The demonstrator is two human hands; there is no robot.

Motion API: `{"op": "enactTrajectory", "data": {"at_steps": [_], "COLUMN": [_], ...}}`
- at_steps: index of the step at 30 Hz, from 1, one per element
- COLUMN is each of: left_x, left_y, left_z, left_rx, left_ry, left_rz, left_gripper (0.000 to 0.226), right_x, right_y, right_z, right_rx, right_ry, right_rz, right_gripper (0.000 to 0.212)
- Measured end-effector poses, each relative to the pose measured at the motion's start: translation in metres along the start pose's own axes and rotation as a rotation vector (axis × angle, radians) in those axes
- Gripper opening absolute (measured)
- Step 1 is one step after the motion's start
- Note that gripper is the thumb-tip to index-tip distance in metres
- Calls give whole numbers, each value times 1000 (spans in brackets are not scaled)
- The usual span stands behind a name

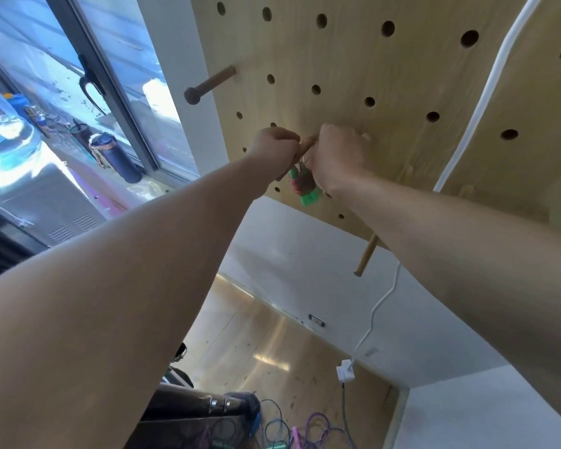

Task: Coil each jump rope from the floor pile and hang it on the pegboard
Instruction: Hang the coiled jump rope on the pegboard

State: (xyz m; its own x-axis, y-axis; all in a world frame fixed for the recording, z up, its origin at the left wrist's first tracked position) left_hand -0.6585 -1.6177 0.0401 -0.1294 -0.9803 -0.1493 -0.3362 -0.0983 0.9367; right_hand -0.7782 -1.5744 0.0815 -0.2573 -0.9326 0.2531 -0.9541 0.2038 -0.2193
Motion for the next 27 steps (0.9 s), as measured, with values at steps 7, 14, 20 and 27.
{"op": "enactTrajectory", "data": {"at_steps": [7,14,20,27], "left_x": [-23,-72,-139,-205], "left_y": [-1,-20,-71,-114], "left_z": [-15,-28,-10,44], "left_rx": [164,271,278,550], "left_ry": [61,247,157,-36], "left_rz": [72,6,-200,-138], "left_gripper": [34,30,48,42], "right_x": [-18,-80,-139,-211], "right_y": [0,3,11,29], "right_z": [-9,-39,-29,7], "right_rx": [163,383,391,415], "right_ry": [69,174,98,-151], "right_rz": [-84,-290,-380,-373], "right_gripper": [20,13,17,14]}}
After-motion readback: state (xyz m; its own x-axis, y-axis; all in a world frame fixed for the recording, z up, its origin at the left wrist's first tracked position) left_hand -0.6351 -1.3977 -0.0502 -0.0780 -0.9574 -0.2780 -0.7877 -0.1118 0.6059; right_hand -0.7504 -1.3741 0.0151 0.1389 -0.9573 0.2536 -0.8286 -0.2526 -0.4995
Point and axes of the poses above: each hand's wrist, its own x-axis towards the middle knuckle, its own z-axis out of the palm, y = z × x, the point moved 9 cm from there along x, towards the middle knuckle
